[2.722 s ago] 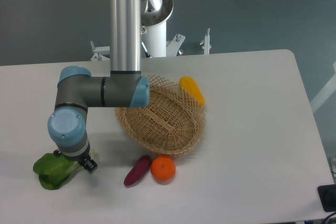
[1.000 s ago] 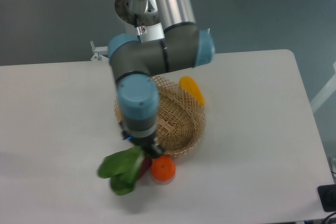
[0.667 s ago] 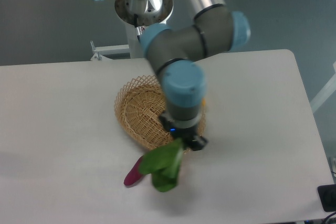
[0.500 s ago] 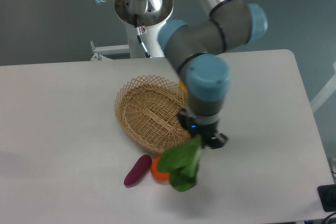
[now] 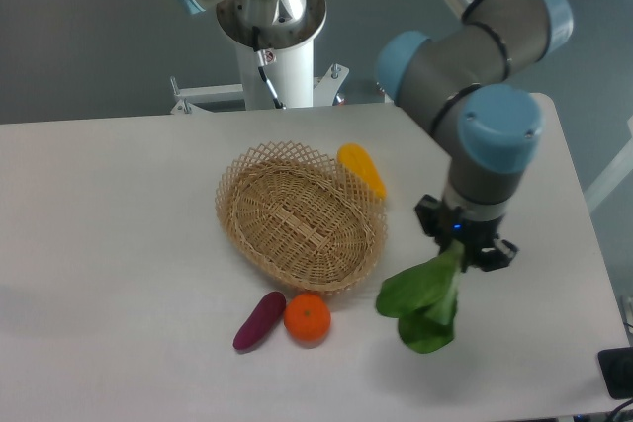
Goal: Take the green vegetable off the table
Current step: 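Carry the held bok choy past the basket toward the start position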
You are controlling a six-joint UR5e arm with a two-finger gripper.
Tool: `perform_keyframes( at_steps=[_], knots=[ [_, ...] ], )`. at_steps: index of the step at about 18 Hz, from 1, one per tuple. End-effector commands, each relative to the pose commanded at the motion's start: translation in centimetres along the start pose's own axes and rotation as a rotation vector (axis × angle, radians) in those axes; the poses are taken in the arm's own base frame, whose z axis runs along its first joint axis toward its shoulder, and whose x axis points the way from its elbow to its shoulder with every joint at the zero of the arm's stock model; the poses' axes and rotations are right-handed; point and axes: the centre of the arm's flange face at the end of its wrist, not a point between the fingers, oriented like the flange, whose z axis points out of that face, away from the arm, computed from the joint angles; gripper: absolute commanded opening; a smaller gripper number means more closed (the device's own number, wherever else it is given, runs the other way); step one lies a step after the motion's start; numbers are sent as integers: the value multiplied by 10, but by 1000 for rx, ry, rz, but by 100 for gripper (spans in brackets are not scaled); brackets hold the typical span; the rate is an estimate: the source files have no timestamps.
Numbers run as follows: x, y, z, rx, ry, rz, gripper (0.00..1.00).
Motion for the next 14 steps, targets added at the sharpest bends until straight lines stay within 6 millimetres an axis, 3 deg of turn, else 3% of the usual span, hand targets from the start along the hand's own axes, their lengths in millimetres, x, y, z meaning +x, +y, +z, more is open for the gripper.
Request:
perform_keyframes(
  at_steps=[5, 14],
  knots=[
    [-15, 5, 16, -5, 7, 19, 42],
    [-27, 12, 15, -2, 3, 14, 42]
  ],
)
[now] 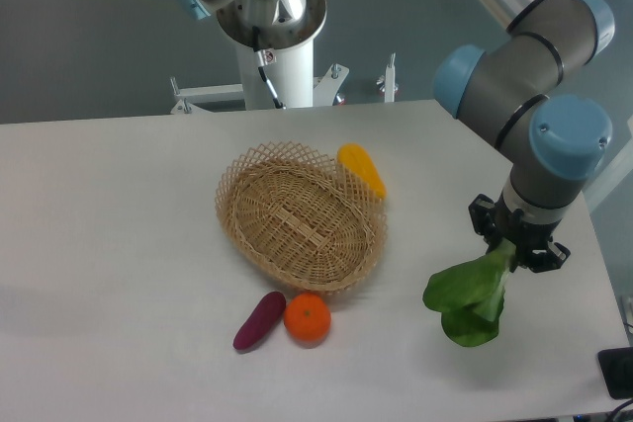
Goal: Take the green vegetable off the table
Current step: 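Carry the held bok choy past the basket toward the start position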
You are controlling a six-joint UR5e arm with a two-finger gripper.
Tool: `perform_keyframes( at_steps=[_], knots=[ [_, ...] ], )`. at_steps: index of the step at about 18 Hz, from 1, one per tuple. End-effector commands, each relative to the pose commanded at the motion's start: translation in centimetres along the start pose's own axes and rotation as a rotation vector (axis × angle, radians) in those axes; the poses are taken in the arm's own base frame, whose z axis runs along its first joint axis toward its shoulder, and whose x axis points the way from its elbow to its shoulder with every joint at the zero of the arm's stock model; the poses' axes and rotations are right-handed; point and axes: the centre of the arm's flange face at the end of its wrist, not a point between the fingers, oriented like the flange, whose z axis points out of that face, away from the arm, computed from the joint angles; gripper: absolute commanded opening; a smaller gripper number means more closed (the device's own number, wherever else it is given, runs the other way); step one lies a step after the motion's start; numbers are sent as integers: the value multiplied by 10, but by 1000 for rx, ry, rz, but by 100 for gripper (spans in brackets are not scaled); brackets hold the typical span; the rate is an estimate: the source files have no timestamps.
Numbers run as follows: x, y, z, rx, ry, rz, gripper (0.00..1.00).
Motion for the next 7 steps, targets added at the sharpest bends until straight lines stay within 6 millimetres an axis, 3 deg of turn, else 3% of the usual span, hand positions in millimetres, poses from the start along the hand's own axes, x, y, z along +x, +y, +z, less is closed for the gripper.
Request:
perform_keyframes(
  at_steps=[7],
  knots=[
    [1, 0, 2, -3, 1, -2, 42]
  ],
)
